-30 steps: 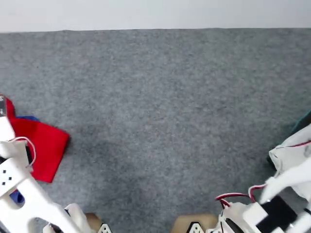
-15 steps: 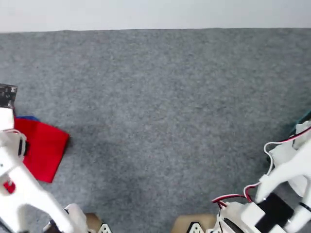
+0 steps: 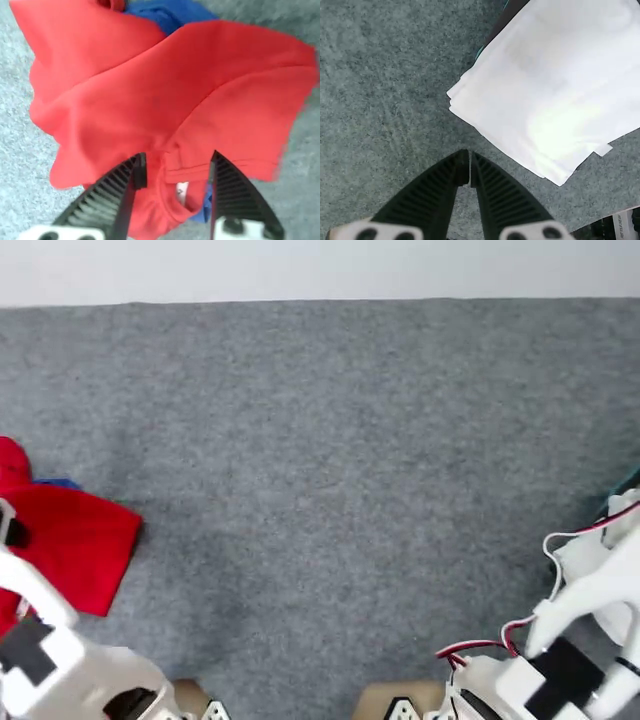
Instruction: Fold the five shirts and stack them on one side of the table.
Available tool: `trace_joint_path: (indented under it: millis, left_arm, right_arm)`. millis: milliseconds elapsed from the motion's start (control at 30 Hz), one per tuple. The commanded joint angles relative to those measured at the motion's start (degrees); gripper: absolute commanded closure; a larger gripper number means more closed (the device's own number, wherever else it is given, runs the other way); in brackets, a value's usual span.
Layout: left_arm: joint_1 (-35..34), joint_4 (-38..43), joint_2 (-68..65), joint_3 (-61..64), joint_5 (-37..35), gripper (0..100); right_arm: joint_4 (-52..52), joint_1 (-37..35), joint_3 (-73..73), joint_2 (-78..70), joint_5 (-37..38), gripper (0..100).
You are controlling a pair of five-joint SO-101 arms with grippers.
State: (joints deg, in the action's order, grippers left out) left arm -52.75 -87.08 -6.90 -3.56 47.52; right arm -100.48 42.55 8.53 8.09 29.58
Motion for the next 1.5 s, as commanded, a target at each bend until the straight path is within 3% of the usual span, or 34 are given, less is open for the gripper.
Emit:
trace_joint_path:
  millis: [0,667,867,1067,1300,1467]
  left_arm:
    - [-1.67,-0.70,-2.46,-6.55,1.05,79]
    - [-5.36,-0.62,-17.41,-23.69,0.88,80]
    - [-4.22,-2.02,-18.11,-26.59,-2.02,100]
    - [-1.23,-13.45,-18.11,-36.97,-2.46,100]
    - [4.66,-13.45,-8.70,-46.64,-16.35,100]
    - [16.26,-13.45,1.23,-46.55,-27.25,100]
  right_arm:
    - [-2.42,-0.48,2.46,3.03,0.18,98.9]
    - [-2.42,-6.37,2.46,3.03,0.09,98.9]
    - [-2.42,-6.37,2.46,3.03,0.09,98.9]
    - [-2.42,-6.29,2.46,3.03,0.09,98.9]
    - [-2.51,-6.11,2.46,3.12,0.09,98.9]
    - [-2.51,-6.11,2.46,3.12,0.09,98.9]
